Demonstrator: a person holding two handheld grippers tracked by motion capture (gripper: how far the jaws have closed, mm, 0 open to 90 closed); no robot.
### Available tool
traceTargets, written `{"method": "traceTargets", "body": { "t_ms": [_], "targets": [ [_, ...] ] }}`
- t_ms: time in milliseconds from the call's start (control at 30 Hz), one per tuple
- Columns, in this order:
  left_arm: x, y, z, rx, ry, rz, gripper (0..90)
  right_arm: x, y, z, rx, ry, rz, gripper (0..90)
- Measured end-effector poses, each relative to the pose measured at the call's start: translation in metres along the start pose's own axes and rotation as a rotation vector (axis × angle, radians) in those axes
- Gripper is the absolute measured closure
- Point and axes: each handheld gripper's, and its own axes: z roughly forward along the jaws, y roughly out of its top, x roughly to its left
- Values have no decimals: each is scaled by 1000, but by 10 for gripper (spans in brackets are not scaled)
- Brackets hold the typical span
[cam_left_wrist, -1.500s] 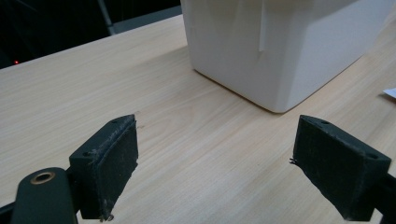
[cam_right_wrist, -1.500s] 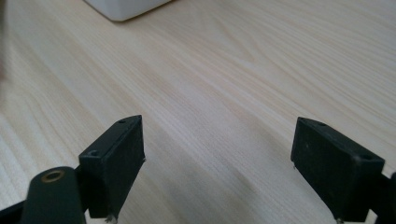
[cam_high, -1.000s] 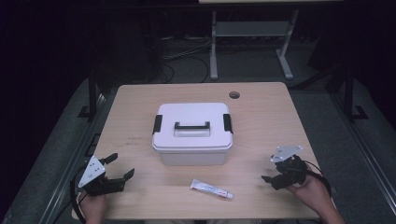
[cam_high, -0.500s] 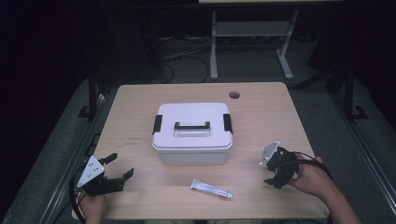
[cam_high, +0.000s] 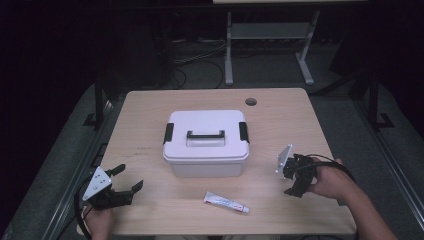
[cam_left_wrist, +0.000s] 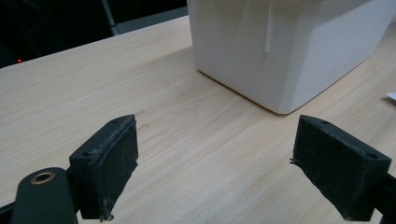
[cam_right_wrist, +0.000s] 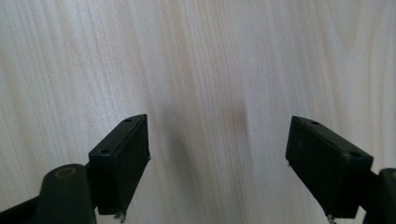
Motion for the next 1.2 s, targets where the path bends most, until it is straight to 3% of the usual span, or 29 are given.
{"method": "traceTargets", "body": {
  "t_ms": [167, 300, 467, 1200],
  "targets": [
    [0, 0, -1, -2, 2, -1, 135, -6, 5, -5, 44, -1, -12, 212],
    [0, 0, -1, -3, 1, 0, 135, -9, 8, -10, 48, -9, -16, 212],
    [1, 0, -1, -5, 2, -1, 135, -14, 14, -21, 15, -26, -29, 215],
    [1, 0, -2, -9, 2, -7, 135, -18, 49, -56, -2, -48, -88, 215]
  ]
}}
